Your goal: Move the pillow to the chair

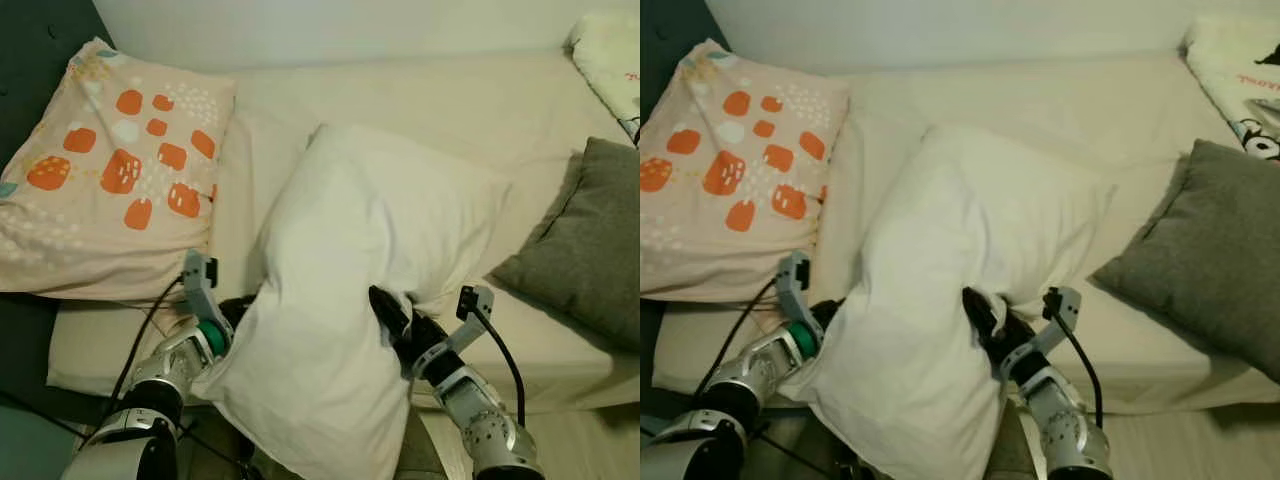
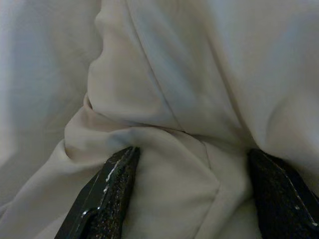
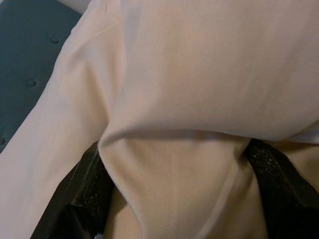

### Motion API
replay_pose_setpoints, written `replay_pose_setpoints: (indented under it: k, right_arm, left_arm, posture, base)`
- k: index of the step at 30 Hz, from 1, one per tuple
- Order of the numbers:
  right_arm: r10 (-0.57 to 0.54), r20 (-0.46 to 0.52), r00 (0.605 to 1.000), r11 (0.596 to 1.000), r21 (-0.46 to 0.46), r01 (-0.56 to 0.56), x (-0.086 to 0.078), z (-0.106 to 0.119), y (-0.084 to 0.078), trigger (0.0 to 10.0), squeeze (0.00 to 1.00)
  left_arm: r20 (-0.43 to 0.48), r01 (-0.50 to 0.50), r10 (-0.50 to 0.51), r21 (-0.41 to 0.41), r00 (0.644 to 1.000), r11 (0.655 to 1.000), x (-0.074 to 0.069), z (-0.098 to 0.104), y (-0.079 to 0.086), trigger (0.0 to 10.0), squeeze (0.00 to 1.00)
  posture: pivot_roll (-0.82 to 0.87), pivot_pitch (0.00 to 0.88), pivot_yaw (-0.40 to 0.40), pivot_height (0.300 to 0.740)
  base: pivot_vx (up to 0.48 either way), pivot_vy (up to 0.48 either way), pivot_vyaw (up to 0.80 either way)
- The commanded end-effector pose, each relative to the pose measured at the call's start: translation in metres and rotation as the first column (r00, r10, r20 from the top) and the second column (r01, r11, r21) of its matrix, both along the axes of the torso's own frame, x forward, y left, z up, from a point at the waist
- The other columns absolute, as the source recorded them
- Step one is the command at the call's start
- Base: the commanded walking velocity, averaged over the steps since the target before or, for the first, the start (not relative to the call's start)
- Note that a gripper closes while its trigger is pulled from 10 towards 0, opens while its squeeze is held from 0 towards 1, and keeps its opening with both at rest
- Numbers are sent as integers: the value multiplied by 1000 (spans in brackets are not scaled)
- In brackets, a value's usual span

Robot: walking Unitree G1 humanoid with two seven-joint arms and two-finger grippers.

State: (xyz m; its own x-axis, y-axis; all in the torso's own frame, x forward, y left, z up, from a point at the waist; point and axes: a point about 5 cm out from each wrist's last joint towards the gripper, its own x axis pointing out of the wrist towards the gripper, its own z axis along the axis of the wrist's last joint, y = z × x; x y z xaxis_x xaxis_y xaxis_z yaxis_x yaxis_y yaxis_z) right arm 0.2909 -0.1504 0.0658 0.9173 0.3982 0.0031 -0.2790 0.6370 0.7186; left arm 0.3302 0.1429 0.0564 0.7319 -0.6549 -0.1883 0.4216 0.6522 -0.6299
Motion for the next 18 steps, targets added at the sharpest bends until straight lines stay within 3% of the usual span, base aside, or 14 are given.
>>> replay_pose_setpoints:
  k: [1,5,7,8,15,18]
  right_arm:
    - [47,-10,999,999,7,-47,3,1,15,10000,0]
    - [95,71,993,995,11,-96,30,32,39,10000,0]
    - [106,84,991,994,14,-107,34,37,43,10000,0]
    - [177,148,973,984,8,-180,51,62,65,10000,0]
    - [275,226,935,961,-25,-276,70,97,95,10000,0]
    - [326,260,909,945,-65,-320,77,114,108,10000,0]
  left_arm:
    - [-63,84,-84,-8,994,996,-13,-14,-8,10000,1000]
    - [-21,72,-74,-62,997,995,-13,-8,3,10000,1000]
    - [-12,67,-68,-72,998,995,-12,-6,5,10000,1000]
    - [32,78,-74,-125,997,989,-12,3,8,10000,1000]
    - [91,142,-127,-182,988,973,-12,19,3,10000,1000]
    - [134,182,-155,-224,979,957,-9,32,-9,10000,1000]
  posture:
    - [-72,126,156,610]
    - [-64,128,163,610]
    - [-64,128,163,610]
    - [-51,126,159,610]
    - [-33,127,141,610]
    - [-24,132,126,610]
  base:
    - [0,0,0]
    - [0,0,0]
    - [0,0,0]
    - [0,0,0]
    - [0,0,0]
    - [0,0,0]
